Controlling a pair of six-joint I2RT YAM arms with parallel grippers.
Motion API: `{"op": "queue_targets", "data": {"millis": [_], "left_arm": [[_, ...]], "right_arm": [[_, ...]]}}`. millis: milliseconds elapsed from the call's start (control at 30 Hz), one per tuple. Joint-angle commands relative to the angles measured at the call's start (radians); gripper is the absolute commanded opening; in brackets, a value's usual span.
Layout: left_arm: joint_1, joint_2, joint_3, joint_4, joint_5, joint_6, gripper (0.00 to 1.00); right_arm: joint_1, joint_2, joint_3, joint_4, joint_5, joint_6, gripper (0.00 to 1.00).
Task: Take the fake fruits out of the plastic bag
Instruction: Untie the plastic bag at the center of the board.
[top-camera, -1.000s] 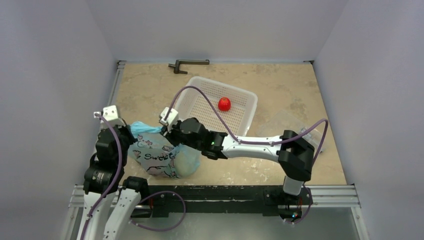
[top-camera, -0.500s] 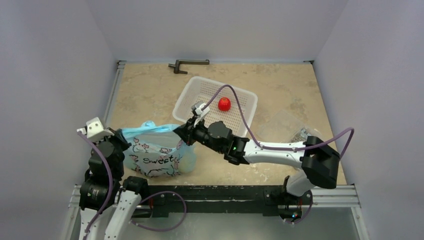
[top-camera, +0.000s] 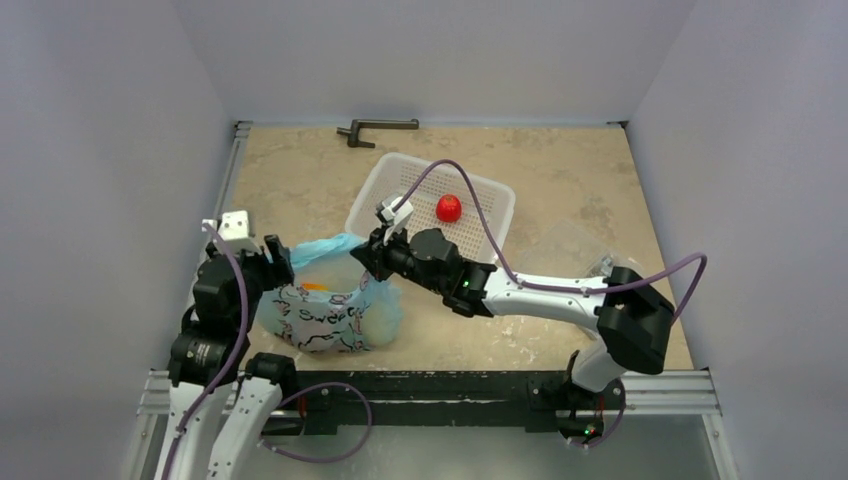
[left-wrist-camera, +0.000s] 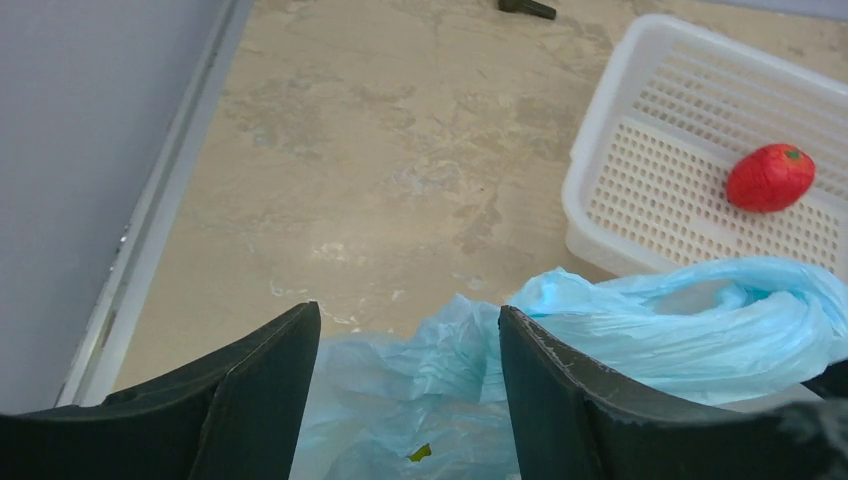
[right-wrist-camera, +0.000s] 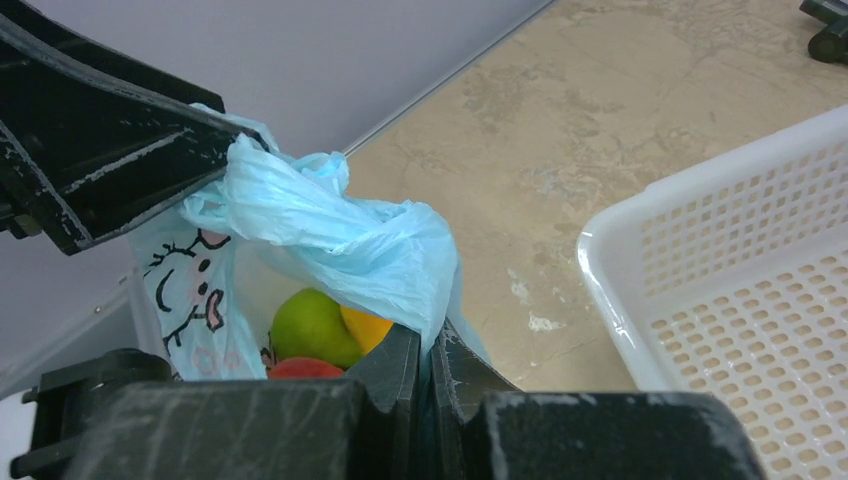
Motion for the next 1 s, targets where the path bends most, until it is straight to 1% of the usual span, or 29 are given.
{"op": "queue_targets", "data": {"millis": [0, 33, 100, 133, 200, 267, 333, 367, 433, 533, 600, 667, 767, 833, 900, 967], "left_arm": [[0.005, 0.039, 0.010, 0.059, 0.209, 0.054, 0.69], [0.005, 0.051, 0.010, 0.065, 0.235, 0.058, 0.73], [0.005, 0.090, 0.028, 0.042, 0.270, 0.067, 0.90], [0.005, 0.105, 0.033, 0.038, 0.285, 0.073, 0.96], [0.005, 0.108, 0.036, 0.044, 0.336, 0.083, 0.99], [0.005, 0.067, 0.019, 0.075, 0.383, 0.090, 1.00], [0.005, 0.026, 0.007, 0.108, 0.403, 0.082, 1.00], [0.005, 0.025, 0.028, 0.093, 0.400, 0.060, 1.00], [0.005, 0.063, 0.113, 0.017, 0.399, 0.007, 1.00], [0.005, 0.171, 0.274, -0.124, 0.445, -0.046, 1.00], [0.005, 0.234, 0.334, -0.191, 0.493, -0.040, 1.00], [0.005, 0.280, 0.373, -0.236, 0.571, -0.011, 0.98], [0.005, 0.291, 0.386, -0.243, 0.646, 0.006, 0.96], [0.005, 0.294, 0.387, -0.247, 0.668, 0.011, 0.91], [0.005, 0.300, 0.389, -0.270, 0.660, 0.018, 0.85], [0.005, 0.302, 0.388, -0.296, 0.637, 0.028, 0.76]], "right_arm": [[-0.019, -0.049, 0.059, -0.017, -0.051, -0.056, 0.00], [-0.021, -0.054, 0.060, -0.020, -0.060, -0.060, 0.00], [-0.021, -0.061, 0.060, -0.022, -0.088, -0.068, 0.00], [-0.021, -0.064, 0.061, -0.022, -0.104, -0.069, 0.00], [-0.021, -0.065, 0.059, -0.019, -0.131, -0.071, 0.00], [-0.021, -0.060, 0.060, -0.020, -0.150, -0.073, 0.00], [-0.022, -0.051, 0.065, -0.024, -0.151, -0.072, 0.00], [-0.021, -0.047, 0.071, -0.030, -0.169, -0.074, 0.00], [-0.021, -0.039, 0.087, -0.050, -0.184, -0.078, 0.00], [-0.021, -0.027, 0.112, -0.076, -0.216, -0.080, 0.00], [-0.020, -0.021, 0.123, -0.093, -0.228, -0.087, 0.00], [-0.021, -0.023, 0.127, -0.102, -0.232, -0.094, 0.00], [-0.021, -0.025, 0.128, -0.103, -0.251, -0.096, 0.00], [-0.021, -0.028, 0.129, -0.101, -0.250, -0.095, 0.00], [-0.021, -0.030, 0.129, -0.095, -0.251, -0.095, 0.00], [-0.020, -0.030, 0.131, -0.091, -0.251, -0.095, 0.00]]}}
